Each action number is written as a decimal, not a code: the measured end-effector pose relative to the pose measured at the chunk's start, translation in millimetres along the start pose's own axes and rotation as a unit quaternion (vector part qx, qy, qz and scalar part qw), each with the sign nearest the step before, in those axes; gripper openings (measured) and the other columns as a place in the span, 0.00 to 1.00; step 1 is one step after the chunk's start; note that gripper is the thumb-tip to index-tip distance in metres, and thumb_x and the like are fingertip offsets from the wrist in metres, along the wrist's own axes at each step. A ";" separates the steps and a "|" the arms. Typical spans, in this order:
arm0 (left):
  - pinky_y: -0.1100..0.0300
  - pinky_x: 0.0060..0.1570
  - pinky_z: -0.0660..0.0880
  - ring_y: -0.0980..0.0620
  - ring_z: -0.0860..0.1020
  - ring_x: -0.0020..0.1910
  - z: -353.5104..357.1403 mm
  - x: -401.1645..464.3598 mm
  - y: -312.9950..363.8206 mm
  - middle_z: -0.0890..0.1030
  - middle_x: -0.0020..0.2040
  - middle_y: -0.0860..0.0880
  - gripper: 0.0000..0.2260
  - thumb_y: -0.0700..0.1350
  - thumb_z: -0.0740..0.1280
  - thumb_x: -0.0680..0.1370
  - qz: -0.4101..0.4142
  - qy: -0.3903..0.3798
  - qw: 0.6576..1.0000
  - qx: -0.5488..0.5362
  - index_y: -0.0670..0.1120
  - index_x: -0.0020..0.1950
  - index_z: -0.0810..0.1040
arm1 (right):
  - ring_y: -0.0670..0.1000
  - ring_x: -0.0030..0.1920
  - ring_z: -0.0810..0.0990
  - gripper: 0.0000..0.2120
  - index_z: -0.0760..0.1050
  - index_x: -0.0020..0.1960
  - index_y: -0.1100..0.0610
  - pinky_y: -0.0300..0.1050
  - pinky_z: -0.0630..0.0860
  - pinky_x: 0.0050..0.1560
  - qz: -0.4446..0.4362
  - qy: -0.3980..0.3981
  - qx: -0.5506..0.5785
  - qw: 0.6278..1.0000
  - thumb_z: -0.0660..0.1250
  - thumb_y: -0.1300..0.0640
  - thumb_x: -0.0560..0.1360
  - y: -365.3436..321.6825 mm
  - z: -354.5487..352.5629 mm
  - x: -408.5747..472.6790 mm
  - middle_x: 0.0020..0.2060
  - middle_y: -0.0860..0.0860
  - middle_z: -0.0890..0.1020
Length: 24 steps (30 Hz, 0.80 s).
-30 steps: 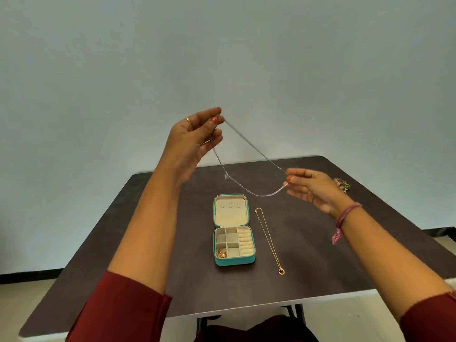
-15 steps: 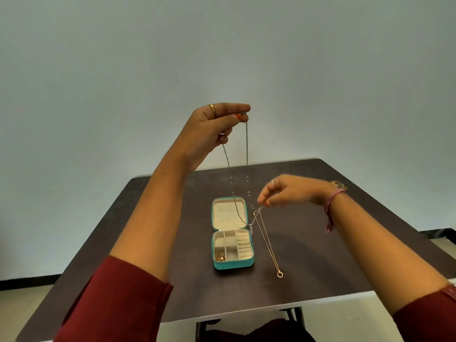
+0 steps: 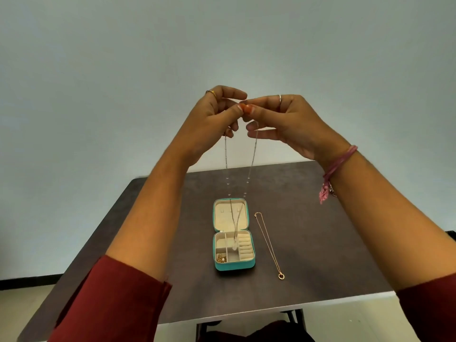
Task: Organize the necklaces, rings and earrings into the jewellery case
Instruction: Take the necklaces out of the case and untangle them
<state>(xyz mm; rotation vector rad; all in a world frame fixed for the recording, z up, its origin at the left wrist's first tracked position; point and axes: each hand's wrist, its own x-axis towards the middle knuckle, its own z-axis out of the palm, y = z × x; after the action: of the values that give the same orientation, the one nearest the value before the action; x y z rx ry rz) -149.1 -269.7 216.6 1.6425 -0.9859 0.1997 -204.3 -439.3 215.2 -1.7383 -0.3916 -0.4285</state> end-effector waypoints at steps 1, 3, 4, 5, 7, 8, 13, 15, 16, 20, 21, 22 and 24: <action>0.64 0.37 0.74 0.59 0.76 0.34 0.0 -0.4 0.1 0.78 0.40 0.50 0.09 0.41 0.62 0.81 0.001 0.002 1.000 0.009 0.45 0.60 0.71 | 0.50 0.45 0.82 0.12 0.80 0.56 0.60 0.49 0.81 0.51 -0.005 0.001 -0.019 1.000 0.69 0.58 0.74 -0.2 -1.3 0.1 0.47 0.58 0.83; 0.65 0.36 0.75 0.59 0.76 0.33 1.1 -0.9 -0.2 0.79 0.40 0.50 0.09 0.42 0.62 0.81 0.006 0.005 0.999 0.033 0.44 0.61 0.69 | 0.50 0.44 0.81 0.11 0.82 0.54 0.58 0.49 0.81 0.49 -0.014 0.005 -0.064 0.998 0.71 0.57 0.72 -0.8 -4.1 0.0 0.48 0.60 0.83; 0.65 0.36 0.75 0.59 0.76 0.33 1.9 -0.9 -0.8 0.79 0.40 0.50 0.10 0.42 0.62 0.81 0.007 0.006 0.999 0.043 0.44 0.61 0.69 | 0.49 0.42 0.81 0.10 0.82 0.52 0.58 0.50 0.82 0.49 -0.016 0.009 -0.087 0.996 0.71 0.56 0.72 -1.6 -4.8 0.6 0.48 0.60 0.83; 0.65 0.36 0.75 0.60 0.76 0.33 2.8 -0.8 -1.8 0.79 0.40 0.50 0.10 0.43 0.63 0.81 0.008 0.007 0.999 0.046 0.44 0.61 0.69 | 0.48 0.41 0.81 0.10 0.82 0.51 0.58 0.50 0.82 0.48 -0.018 0.014 -0.107 0.994 0.72 0.55 0.72 -2.7 -5.3 0.7 0.47 0.59 0.83; 0.65 0.38 0.76 0.59 0.76 0.34 4.3 -1.7 -5.2 0.80 0.41 0.50 0.12 0.44 0.63 0.80 0.009 0.009 1.000 0.027 0.44 0.63 0.70 | 0.47 0.39 0.81 0.10 0.82 0.51 0.59 0.49 0.82 0.47 -0.019 0.024 -0.142 0.989 0.71 0.54 0.73 -6.0 -4.8 1.5 0.44 0.57 0.82; 0.64 0.39 0.76 0.58 0.77 0.35 5.1 -2.5 -7.6 0.80 0.42 0.49 0.13 0.43 0.64 0.80 0.011 0.011 1.000 0.013 0.43 0.63 0.71 | 0.46 0.39 0.82 0.10 0.81 0.51 0.59 0.48 0.82 0.46 -0.020 0.030 -0.152 0.988 0.70 0.55 0.74 -8.0 -4.4 2.0 0.43 0.56 0.82; 0.62 0.43 0.79 0.57 0.79 0.37 19.7 -10.1 -26.4 0.79 0.41 0.49 0.07 0.39 0.66 0.78 -0.003 0.022 0.999 0.027 0.46 0.56 0.77 | 0.46 0.37 0.81 0.07 0.77 0.52 0.61 0.49 0.82 0.47 -0.015 0.062 -0.088 0.994 0.64 0.58 0.78 -19.9 -8.1 1.4 0.38 0.51 0.81; 0.61 0.43 0.80 0.56 0.81 0.39 30.1 -16.4 -36.4 0.81 0.42 0.49 0.05 0.39 0.66 0.78 -0.024 0.024 0.999 0.028 0.46 0.52 0.79 | 0.47 0.38 0.82 0.06 0.77 0.51 0.59 0.48 0.82 0.47 -0.019 0.066 -0.068 0.995 0.64 0.58 0.79 -25.4 -13.0 1.3 0.38 0.50 0.81; 0.61 0.44 0.80 0.55 0.81 0.39 35.0 -20.7 -42.0 0.81 0.42 0.48 0.05 0.40 0.66 0.78 -0.036 0.024 0.999 0.027 0.46 0.51 0.79 | 0.47 0.38 0.82 0.05 0.77 0.51 0.58 0.48 0.82 0.47 -0.021 0.069 -0.062 0.995 0.64 0.57 0.78 -28.1 -14.9 1.4 0.37 0.50 0.82; 0.57 0.51 0.80 0.51 0.83 0.45 49.6 -41.9 -70.0 0.83 0.44 0.48 0.05 0.40 0.67 0.77 -0.098 0.024 0.995 0.007 0.50 0.49 0.79 | 0.48 0.39 0.81 0.04 0.77 0.49 0.57 0.47 0.81 0.46 -0.028 0.079 -0.005 0.996 0.65 0.57 0.78 -39.2 -18.8 1.6 0.37 0.50 0.82; 0.56 0.52 0.80 0.51 0.83 0.46 52.7 -47.7 -77.4 0.83 0.44 0.48 0.05 0.41 0.67 0.77 -0.114 0.024 0.993 -0.004 0.50 0.49 0.80 | 0.48 0.39 0.81 0.04 0.76 0.49 0.58 0.47 0.81 0.46 -0.030 0.079 0.010 0.996 0.65 0.58 0.78 -41.9 -19.7 1.3 0.37 0.50 0.82; 0.55 0.53 0.79 0.51 0.83 0.47 55.8 -52.9 -84.6 0.83 0.45 0.48 0.05 0.41 0.67 0.77 -0.129 0.025 0.991 -0.016 0.50 0.49 0.80 | 0.48 0.39 0.81 0.04 0.76 0.49 0.58 0.47 0.81 0.47 -0.034 0.080 0.022 0.996 0.65 0.58 0.78 -44.3 -20.7 1.0 0.38 0.51 0.82; 0.56 0.54 0.79 0.51 0.83 0.48 61.9 -63.3 -96.4 0.84 0.44 0.49 0.05 0.41 0.68 0.77 -0.158 0.034 0.986 -0.040 0.50 0.49 0.80 | 0.49 0.39 0.81 0.04 0.76 0.49 0.57 0.48 0.80 0.47 -0.041 0.085 0.032 0.995 0.64 0.58 0.78 -48.3 -23.3 0.1 0.38 0.51 0.83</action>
<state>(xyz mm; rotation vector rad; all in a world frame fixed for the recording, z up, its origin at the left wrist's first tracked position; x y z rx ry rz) -145.4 -293.0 87.9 1.6807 -0.6621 0.0022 -229.2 -452.3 260.8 -1.6148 -0.3507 -0.6126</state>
